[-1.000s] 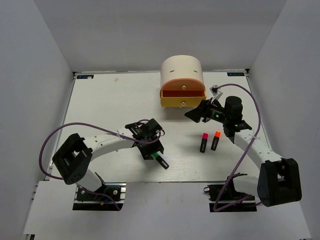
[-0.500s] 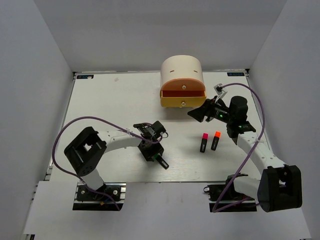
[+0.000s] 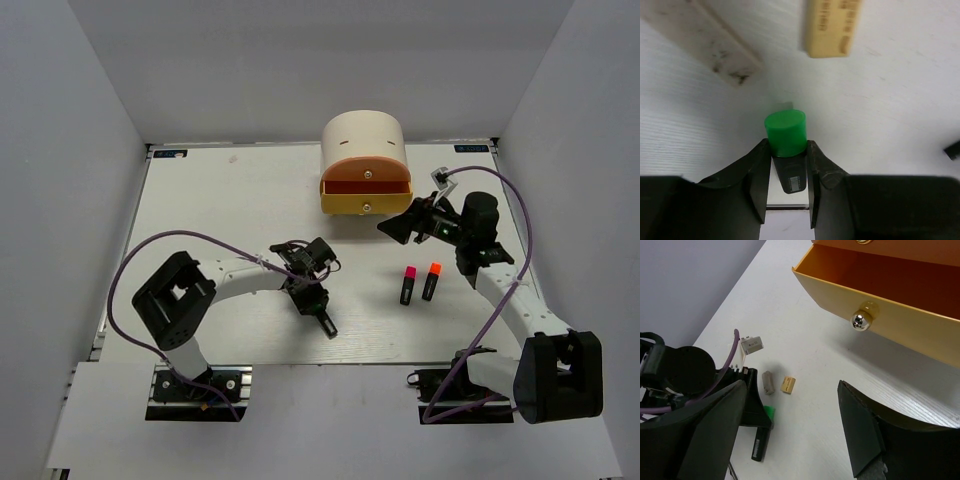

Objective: Sort the stationery into containers
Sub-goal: Pick up the pen from the center of the board.

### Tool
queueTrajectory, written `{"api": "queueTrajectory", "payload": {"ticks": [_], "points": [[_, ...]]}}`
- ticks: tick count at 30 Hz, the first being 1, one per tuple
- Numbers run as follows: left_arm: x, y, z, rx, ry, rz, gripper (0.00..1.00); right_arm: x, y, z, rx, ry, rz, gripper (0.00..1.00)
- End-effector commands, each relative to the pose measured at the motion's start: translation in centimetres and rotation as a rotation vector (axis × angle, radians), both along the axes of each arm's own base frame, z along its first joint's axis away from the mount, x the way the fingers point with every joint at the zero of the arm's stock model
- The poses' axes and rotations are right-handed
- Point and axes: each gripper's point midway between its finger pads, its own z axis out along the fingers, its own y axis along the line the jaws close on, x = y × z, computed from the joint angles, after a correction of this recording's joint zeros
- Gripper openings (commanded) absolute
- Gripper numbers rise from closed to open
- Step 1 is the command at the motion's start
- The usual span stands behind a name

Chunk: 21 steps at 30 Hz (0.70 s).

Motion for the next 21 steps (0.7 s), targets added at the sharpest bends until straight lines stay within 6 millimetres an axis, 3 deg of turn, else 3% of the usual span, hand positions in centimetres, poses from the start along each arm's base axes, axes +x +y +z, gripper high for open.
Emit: {"api": "queueTrajectory", "payload": {"ticks": [1,2,5,7,8,9,13,15,21], "points": [[2.6,-2.6,4.8,-0.115,-0.172,-0.062,0.08,0.6,-0.3,2.2,-0.012,-0.082,0.002,0.84],[2.8,-3.1,5.8,-0.136,-0.206,-0.078,0.06,0.8,-0.5,2.2,-0.018,-0.084,-0.007,0.9],[4.8,-4.0,9.8,-0.212,-0.365,-0.093,0.05,1.6,-1.4,1.8,-0.045,-0.068,-0.053,0.9],[6.1,-4.2,12.6,-0.247,-0.485,-0.114,0.05,1.9,-1.8,2.0,-0.051,-0.071,-0.059,0.82],[7.0,-4.7,14.3,-0.278,-0.548,-0.11,0.05,2.0,-2.0,1.9,-0.056,-0.075,-0.058,0.72],[7.7,-4.4,15.0,-0.261,-0.599,-0.109,0.05,2.1,-2.3,2.4,-0.056,-0.086,-0.061,0.46],[10.9,-4.0,19.8,-0.278,-0.818,-0.053,0.05,3.1,-3.7,3.5,-0.075,-0.127,-0.116,0.0],[12.1,-3.7,22.5,-0.307,-0.915,-0.025,0.05,3.3,-4.1,4.1,-0.084,-0.152,-0.127,0.0],[16.2,-4.2,30.2,-0.323,-1.186,0.051,0.04,3.3,-5.1,3.5,-0.098,-0.13,-0.157,0.0]]}}
